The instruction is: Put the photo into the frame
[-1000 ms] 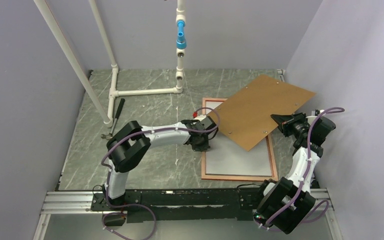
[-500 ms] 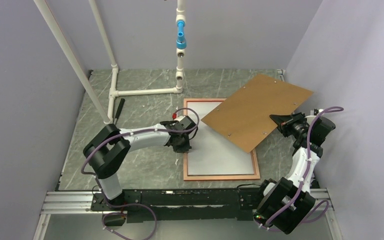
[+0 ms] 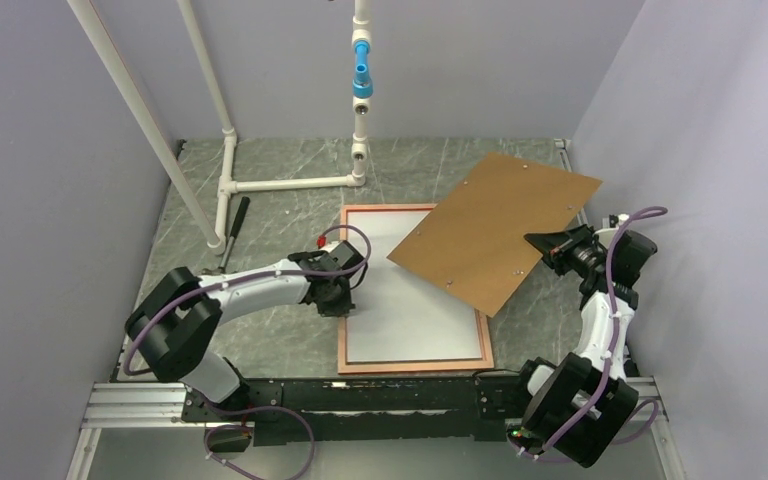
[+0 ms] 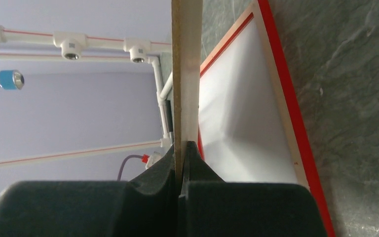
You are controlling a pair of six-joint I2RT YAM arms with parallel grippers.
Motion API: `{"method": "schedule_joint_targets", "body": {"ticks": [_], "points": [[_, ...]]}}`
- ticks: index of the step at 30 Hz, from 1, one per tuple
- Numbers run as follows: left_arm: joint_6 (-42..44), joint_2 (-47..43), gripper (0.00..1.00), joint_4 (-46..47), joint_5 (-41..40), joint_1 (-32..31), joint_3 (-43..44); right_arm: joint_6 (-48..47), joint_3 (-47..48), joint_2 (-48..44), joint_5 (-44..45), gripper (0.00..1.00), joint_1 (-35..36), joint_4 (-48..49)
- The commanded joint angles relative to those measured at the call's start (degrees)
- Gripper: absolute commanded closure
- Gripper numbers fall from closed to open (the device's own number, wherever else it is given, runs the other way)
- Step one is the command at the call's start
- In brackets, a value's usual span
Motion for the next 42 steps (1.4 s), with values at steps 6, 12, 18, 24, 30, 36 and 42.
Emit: {"method": "schedule_joint_targets", "body": {"ticks": [6,12,18,24,30,36,42], "points": [[10.3,-5.8,0.97,-1.3,-0.4,3.6,-2.8,-0.2,2.0,1.5,-2.7,1.00,8.5,3.3],[11.3,-4.7,0.81,-4.2,-1.9,3.6,-1.2,-0.4,3.2,2.1,-2.3,1.00,12.1,2.9],[10.2,-8.1,0.14,-3.0,0.2,3.9,-2.1,-3.7,5.5,2.5,-3.0,1.00,12.9,-1.7],[10.4,-13.5,0.11,0.0,4.6,6.6,-4.0,-5.0,6.7,2.3,-3.8,1.00,13.1,-3.3],[11.4,-18.6,0.10,0.4,6.4,10.2,-6.4,-6.6,8.0,3.3,-4.4,1.00,14.5,-5.3],[12.4,-24.2,0.10,3.2,11.7,16.8,-11.7,-8.2,8.5,4.0,-4.5,1.00,17.3,-6.8],[14.2,-28.0,0.10,4.4,17.0,22.8,-15.2,-9.0,8.6,5.1,-5.3,1.00,20.6,-6.7]]}}
